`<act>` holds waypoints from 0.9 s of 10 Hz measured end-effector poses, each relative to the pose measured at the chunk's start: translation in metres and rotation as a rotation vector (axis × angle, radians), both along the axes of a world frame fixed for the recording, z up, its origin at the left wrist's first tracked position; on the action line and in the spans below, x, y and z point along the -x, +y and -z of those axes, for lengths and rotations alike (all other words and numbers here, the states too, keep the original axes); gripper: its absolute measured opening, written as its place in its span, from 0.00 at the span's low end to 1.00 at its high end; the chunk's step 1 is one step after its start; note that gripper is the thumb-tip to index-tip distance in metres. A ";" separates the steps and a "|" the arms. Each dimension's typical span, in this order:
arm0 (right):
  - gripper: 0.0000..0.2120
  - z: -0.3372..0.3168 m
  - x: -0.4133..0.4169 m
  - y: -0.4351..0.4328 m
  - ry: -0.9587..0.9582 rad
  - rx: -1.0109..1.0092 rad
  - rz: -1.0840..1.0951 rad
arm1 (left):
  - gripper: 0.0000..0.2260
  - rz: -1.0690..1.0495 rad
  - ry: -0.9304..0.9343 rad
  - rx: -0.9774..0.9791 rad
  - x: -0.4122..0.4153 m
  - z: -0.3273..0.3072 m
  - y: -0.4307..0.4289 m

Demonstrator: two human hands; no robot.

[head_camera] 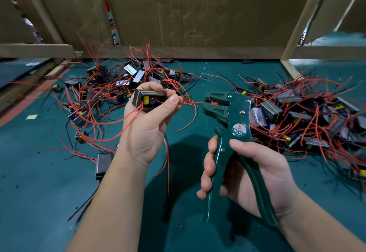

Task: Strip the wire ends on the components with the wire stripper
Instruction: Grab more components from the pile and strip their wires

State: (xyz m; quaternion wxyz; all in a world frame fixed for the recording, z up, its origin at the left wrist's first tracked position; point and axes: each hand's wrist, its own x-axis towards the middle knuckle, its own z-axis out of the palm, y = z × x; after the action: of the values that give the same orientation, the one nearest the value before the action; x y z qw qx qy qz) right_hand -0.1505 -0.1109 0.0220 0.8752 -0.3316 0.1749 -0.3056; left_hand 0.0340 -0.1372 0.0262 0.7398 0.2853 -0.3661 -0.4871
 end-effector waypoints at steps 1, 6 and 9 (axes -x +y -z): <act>0.19 0.000 0.000 0.000 0.001 -0.002 0.001 | 0.12 0.001 -0.001 -0.007 0.000 -0.001 0.000; 0.18 0.001 -0.002 0.002 0.235 0.083 0.197 | 0.12 -0.014 -0.019 -0.011 -0.002 -0.001 0.000; 0.20 -0.006 0.003 -0.011 -0.053 -0.127 0.305 | 0.15 -0.129 -0.118 -0.074 0.010 0.009 -0.007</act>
State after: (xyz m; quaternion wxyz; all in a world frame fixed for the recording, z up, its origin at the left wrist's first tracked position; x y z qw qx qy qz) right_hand -0.1537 -0.1215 0.0282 0.8424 -0.2369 0.2190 -0.4316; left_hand 0.0240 -0.1439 0.0175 0.7358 0.3636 -0.3718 -0.4339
